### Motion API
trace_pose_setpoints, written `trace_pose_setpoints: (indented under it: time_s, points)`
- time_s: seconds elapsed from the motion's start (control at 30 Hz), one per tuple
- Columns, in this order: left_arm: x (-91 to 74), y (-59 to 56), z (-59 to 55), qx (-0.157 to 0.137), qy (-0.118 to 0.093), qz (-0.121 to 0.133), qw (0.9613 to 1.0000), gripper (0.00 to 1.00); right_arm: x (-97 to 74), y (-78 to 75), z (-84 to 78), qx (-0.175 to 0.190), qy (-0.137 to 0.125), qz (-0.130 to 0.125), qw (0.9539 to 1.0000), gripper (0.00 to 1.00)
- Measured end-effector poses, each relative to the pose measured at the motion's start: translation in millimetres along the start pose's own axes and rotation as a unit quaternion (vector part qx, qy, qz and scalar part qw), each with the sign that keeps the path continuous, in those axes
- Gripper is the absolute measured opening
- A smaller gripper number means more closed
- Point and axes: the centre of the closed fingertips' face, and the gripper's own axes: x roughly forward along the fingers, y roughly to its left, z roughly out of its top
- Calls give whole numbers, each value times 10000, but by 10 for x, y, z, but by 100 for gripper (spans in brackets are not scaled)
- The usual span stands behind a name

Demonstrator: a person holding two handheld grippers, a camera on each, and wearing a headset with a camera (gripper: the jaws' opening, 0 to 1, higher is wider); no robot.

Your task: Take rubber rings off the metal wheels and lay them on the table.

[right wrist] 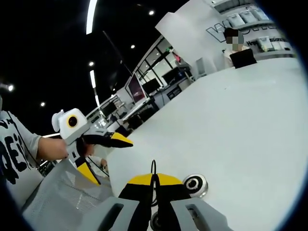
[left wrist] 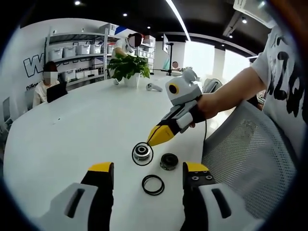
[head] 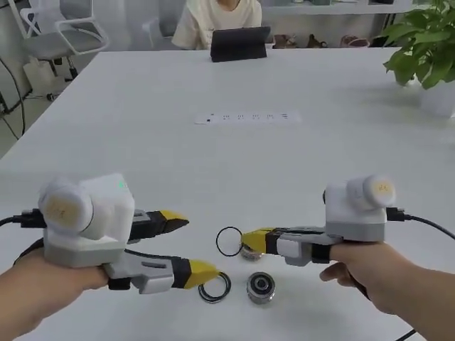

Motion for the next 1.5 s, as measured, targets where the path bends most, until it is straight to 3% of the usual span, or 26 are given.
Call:
trace_pose_setpoints:
  time_s: [0.2,0.73,1.03,1.4,1.5]
  points:
    - [-106,0,-73,-65,21,40,10000,58,53,79,-96,-72,235,143,9996,0]
    - [-269,5,-84,-173,-29,157,9997,63,194,229,-301,-169,777,427,9959,0]
    - [-311,41,-129,-250,-13,223,9994,63,253,191,-463,-259,1192,353,9919,0]
    - [-324,64,-146,-307,-17,263,9992,62,282,134,-520,-275,1363,224,9900,0]
    - [-327,68,-150,-319,-15,273,9991,62,292,111,-555,-419,1475,143,9881,0]
